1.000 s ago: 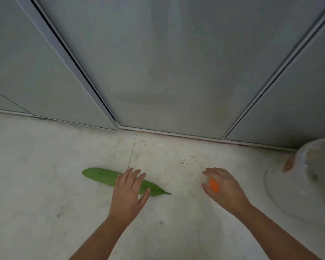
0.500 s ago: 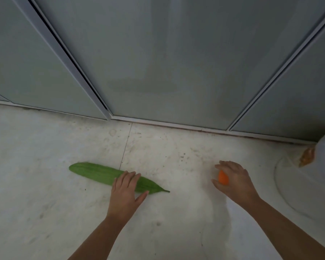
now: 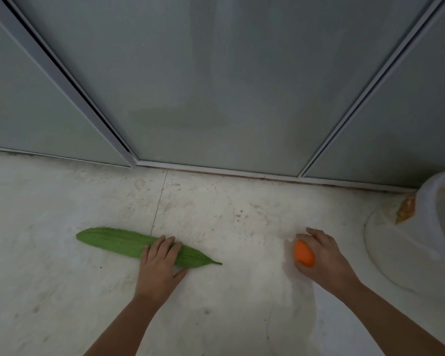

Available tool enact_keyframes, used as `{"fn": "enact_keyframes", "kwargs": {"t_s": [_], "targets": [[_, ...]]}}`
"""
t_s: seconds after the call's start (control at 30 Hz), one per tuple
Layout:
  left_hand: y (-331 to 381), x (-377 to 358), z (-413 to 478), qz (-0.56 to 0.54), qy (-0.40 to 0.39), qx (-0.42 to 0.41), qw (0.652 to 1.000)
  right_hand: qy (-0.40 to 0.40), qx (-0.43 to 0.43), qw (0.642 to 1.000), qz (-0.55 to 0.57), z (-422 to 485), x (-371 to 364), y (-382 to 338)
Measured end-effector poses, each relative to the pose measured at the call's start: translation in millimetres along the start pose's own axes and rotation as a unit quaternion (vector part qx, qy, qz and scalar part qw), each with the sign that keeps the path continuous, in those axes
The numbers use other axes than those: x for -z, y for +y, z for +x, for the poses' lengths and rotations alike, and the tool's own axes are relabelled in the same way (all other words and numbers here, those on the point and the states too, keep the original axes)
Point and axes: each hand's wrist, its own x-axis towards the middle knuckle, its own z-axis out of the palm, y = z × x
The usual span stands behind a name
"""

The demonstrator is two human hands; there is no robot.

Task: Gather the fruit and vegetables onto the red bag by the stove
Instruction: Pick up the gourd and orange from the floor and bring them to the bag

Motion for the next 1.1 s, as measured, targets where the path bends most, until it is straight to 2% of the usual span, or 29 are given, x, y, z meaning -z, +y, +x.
{"fn": "enact_keyframes", "kwargs": {"t_s": [0.47,0.67,0.8,0.93,1.1], "targets": [[-7.6,3.6,14.8,0.02,0.0,-0.042,0.999,-0.005,-0.002,0.998,0.068,-10.3,-1.5,-2.2],[3.1,14.3,4.7,-0.072,0.018,-0.012,0.997,0.008,0.033,0.991,0.133,-13.3,-0.1,-14.4],[24.3,36.5,0.0,-0.149,0.048,0.047,0.987,0.009,0.066,0.987,0.144,-11.6,12.4,-30.9],[51.9,73.8,-5.4,-0.263,0.064,0.12,0.955,0.027,0.107,0.979,0.17,-10.1,32.6,-57.4],[72.1,128.5,-11.0,-0.35,0.081,0.136,0.923,0.059,0.155,0.968,0.187,-16.0,67.2,-92.4]]}}
